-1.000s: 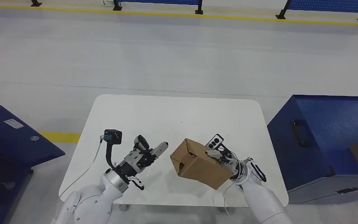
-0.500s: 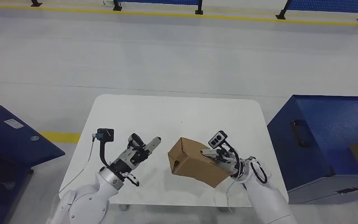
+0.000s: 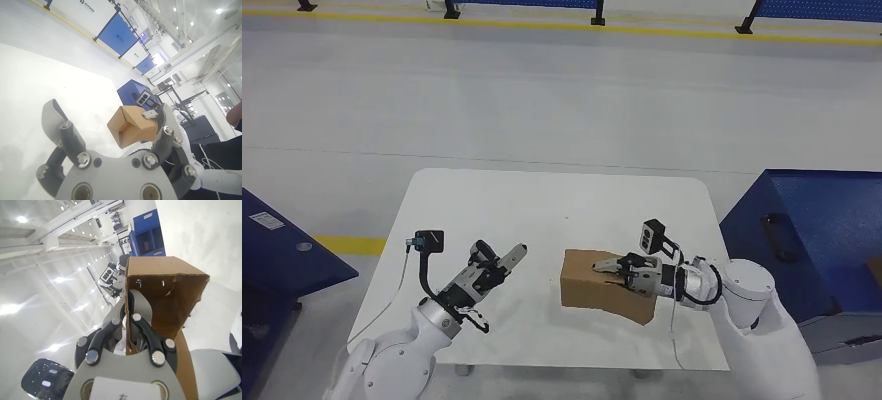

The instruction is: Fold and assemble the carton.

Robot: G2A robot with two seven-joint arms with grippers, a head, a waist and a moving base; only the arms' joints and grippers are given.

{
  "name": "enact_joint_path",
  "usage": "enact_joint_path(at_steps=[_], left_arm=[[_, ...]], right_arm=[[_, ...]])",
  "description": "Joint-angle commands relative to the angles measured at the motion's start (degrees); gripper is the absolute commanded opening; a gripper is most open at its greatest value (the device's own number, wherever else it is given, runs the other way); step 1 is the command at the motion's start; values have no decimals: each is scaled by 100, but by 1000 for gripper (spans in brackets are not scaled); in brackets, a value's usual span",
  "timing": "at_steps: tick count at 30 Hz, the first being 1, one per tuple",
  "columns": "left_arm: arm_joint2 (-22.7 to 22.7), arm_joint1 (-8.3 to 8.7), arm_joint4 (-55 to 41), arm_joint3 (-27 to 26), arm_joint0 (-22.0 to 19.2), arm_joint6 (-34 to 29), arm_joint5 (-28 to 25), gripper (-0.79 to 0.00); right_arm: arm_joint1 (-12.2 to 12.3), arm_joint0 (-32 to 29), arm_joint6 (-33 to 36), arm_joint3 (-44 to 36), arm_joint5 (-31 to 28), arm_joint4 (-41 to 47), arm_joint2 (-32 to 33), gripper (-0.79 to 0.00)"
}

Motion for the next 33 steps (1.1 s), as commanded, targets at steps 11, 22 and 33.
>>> enact_joint_path(at_steps=[11, 22, 33], left_arm=[[0, 0, 0, 0, 0, 0, 0, 0], [0, 0, 0, 0, 0, 0, 0, 0], [0, 0, 0, 0, 0, 0, 0, 0]], right_arm=[[-146, 298, -2722, -221, 2436, 1200, 146, -785], [-416, 786, -10417, 17, 2606, 6100, -927, -785], [-55, 2674, -12627, 944, 397, 9332, -3012, -785]])
